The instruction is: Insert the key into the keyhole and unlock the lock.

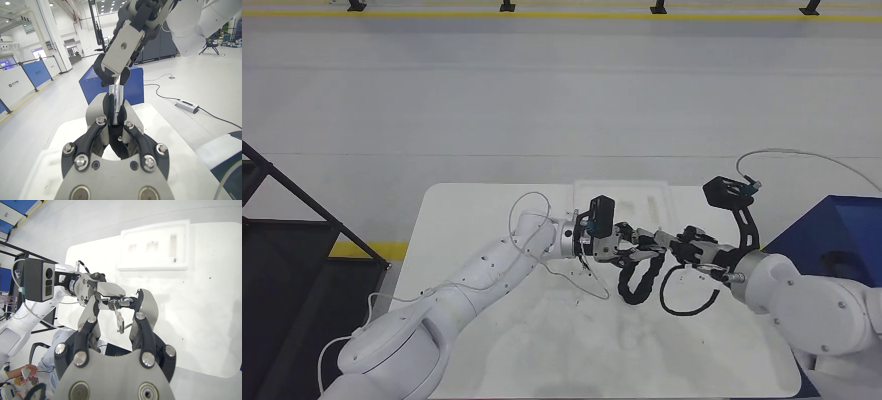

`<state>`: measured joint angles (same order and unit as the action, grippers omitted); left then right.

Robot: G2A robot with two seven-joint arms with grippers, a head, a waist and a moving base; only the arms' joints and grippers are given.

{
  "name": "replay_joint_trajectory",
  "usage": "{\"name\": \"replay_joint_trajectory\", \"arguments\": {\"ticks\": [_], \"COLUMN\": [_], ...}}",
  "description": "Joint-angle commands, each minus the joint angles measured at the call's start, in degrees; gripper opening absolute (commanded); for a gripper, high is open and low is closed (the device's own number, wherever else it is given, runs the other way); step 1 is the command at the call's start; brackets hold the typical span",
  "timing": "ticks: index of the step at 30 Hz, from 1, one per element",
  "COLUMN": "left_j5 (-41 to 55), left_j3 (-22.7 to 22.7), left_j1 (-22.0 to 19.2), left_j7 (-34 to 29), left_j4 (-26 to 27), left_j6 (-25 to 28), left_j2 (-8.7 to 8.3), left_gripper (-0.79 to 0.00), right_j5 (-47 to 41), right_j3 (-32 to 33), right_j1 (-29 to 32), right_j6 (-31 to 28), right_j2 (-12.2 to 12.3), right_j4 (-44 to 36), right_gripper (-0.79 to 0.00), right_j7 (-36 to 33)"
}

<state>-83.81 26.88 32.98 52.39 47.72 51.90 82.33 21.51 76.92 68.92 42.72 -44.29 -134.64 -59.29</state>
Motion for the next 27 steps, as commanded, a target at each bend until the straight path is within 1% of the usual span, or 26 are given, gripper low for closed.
{"name": "replay_joint_trajectory", "arguments": {"ticks": [1,2,4,5,8,11,14,18,21,23,27], "left_j5": [0.27,0.43,0.67,0.77,1.01,1.40,1.64,1.93,1.95,2.90,5.80], "left_j3": [-0.06,-0.03,0.15,0.27,0.68,0.98,1.50,2.21,1.74,1.29,0.41], "left_j1": [0.13,0.18,0.16,0.12,-0.13,-0.35,-0.62,-0.98,-1.32,-1.68,-2.40], "left_j7": [-0.09,-0.12,-0.22,-0.31,-1.04,-2.62,-4.14,-6.11,-6.59,-7.74,-10.88], "left_j4": [-0.23,-0.50,-1.14,-1.31,-1.40,-0.44,0.63,2.04,2.45,2.47,2.80], "left_j6": [0.09,0.12,0.22,0.31,1.04,2.62,4.14,6.10,6.10,6.10,6.10], "left_j2": [-0.10,-0.18,-0.41,-0.57,-1.17,-1.87,-2.61,-3.48,-4.03,-4.32,-4.76], "left_gripper": [-0.785,-0.785,-0.785,-0.785,-0.785,-0.785,-0.785,-0.785,-0.785,-0.785,-0.785], "right_j5": [-1.41,-2.53,-4.68,-4.61,-1.96,0.99,6.23,11.56,12.44,10.34,10.34], "right_j3": [0.87,1.44,2.76,3.30,4.58,5.42,5.08,3.06,1.37,0.40,0.40], "right_j1": [0.11,0.09,-0.09,-0.09,0.24,0.58,1.06,1.58,1.49,1.02,1.02], "right_j6": [-0.26,-0.76,-3.62,-5.55,-11.19,-16.56,-24.08,-34.83,-39.42,-42.55,-42.55], "right_j2": [-0.05,-0.09,-0.08,0.04,0.59,1.08,1.72,2.33,2.40,2.41,2.41], "right_j4": [0.01,0.11,0.78,1.11,2.00,1.81,1.75,3.13,4.50,6.25,6.25], "right_gripper": [-0.329,-0.268,-0.058,0.000,0.000,0.000,0.000,0.000,0.000,0.000,0.000], "right_j7": [0.06,0.00,-0.50,-1.04,-3.60,-6.04,-9.61,-14.47,-15.84,-18.03,-18.03]}}
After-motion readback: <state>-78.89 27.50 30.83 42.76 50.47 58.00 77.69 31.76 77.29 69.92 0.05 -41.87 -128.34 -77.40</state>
